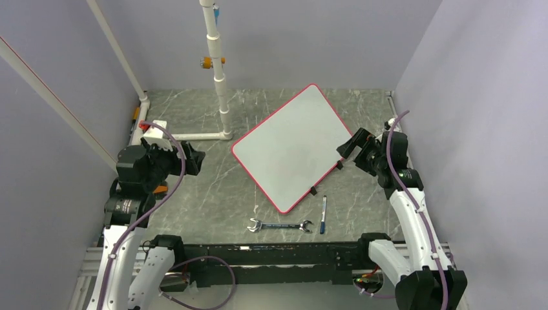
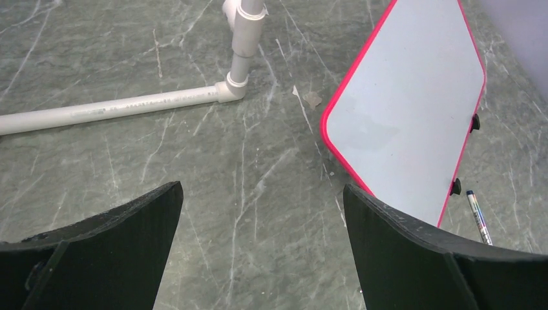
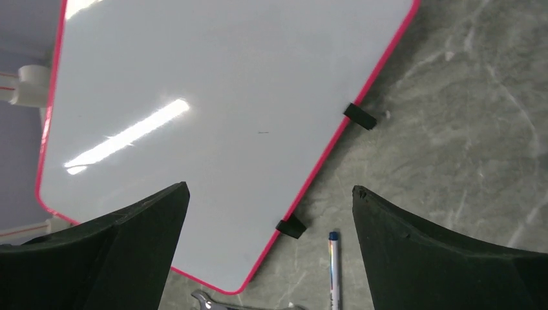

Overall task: Write a sentence on the whiteboard
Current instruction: Open the whiteboard marker at the center of the board.

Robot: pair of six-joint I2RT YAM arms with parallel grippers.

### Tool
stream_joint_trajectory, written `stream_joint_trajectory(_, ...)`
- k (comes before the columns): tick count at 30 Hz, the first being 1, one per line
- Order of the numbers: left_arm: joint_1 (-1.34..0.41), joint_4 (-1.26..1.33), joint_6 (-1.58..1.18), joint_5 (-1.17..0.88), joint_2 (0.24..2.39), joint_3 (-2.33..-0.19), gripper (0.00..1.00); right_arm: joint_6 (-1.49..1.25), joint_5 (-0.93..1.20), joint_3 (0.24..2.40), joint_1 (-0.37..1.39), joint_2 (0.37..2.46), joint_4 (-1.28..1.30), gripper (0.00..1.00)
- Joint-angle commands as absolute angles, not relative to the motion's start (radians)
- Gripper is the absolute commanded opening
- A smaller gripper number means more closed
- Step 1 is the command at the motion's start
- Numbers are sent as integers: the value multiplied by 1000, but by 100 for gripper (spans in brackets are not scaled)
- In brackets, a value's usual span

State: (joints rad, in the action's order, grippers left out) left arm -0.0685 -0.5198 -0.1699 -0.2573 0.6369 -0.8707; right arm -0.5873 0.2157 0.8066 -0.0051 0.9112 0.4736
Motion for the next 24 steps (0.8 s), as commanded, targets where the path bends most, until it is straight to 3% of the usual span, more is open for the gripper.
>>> stream_joint_trajectory(1, -85, -485, -160, -275, 630, -874, 99, -592, 107, 841, -5, 900, 616, 100)
stream_joint_trajectory(14, -117, -498, -152, -237, 623, -876, 99, -608, 151, 792, 73, 865, 680, 100)
stream_joint_trajectory(22, -129, -505, -151, -207, 617, -877, 99, -688, -84, 780, 282, 961, 698, 99)
stream_joint_trajectory(24, -130, -507, -150, -198, 616, -877, 99, -694, -95, 771, 314, 992, 694, 91)
